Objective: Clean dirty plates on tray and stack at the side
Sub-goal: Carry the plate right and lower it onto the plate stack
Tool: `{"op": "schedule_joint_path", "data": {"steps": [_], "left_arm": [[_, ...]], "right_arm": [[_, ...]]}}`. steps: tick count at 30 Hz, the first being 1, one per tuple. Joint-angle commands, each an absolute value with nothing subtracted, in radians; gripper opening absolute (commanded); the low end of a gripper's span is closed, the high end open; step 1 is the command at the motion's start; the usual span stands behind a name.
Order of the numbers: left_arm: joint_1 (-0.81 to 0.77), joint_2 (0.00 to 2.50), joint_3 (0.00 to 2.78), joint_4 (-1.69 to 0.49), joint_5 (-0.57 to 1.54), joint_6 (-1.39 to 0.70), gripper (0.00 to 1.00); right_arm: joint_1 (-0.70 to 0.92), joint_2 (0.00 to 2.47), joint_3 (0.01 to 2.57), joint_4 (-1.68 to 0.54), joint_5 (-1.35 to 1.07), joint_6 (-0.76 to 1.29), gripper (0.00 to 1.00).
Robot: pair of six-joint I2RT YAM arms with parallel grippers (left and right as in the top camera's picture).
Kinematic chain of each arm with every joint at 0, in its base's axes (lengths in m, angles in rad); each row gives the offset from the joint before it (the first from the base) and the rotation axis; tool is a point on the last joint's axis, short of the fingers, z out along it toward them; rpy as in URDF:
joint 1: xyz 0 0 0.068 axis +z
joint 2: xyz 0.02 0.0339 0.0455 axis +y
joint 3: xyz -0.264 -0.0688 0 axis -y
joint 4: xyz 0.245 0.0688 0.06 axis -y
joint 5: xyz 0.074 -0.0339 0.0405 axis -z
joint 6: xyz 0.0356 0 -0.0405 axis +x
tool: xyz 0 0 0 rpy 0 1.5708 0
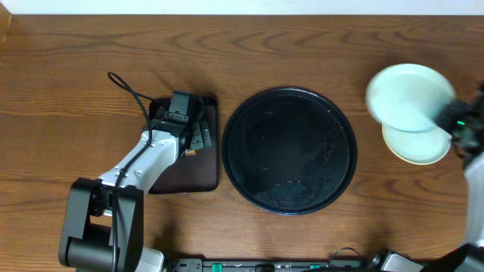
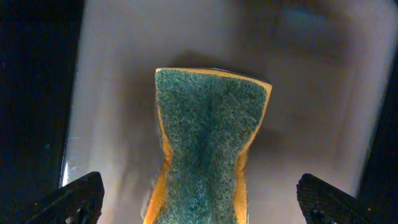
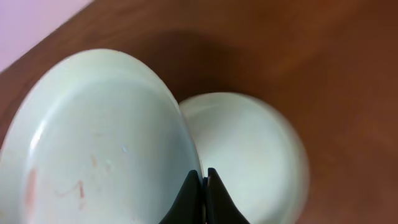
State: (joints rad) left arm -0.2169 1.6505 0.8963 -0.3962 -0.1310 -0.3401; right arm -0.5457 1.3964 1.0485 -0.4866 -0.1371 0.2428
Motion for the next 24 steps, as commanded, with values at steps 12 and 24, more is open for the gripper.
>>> {"op": "schedule_joint_path", "data": {"steps": [12,24], "left_arm": [[-0.213,1.655,0.89,-0.398,-0.143,-0.345,0.99],[-0.213,1.655,0.89,-0.398,-0.143,-0.345,0.99]], "right_arm": [[-0.704,1.698,1.063,-0.453,-0.271,0.219,0.06],[-0.491,1.633,1.224,-0.672,-0.456,-0.019,0.62]]}}
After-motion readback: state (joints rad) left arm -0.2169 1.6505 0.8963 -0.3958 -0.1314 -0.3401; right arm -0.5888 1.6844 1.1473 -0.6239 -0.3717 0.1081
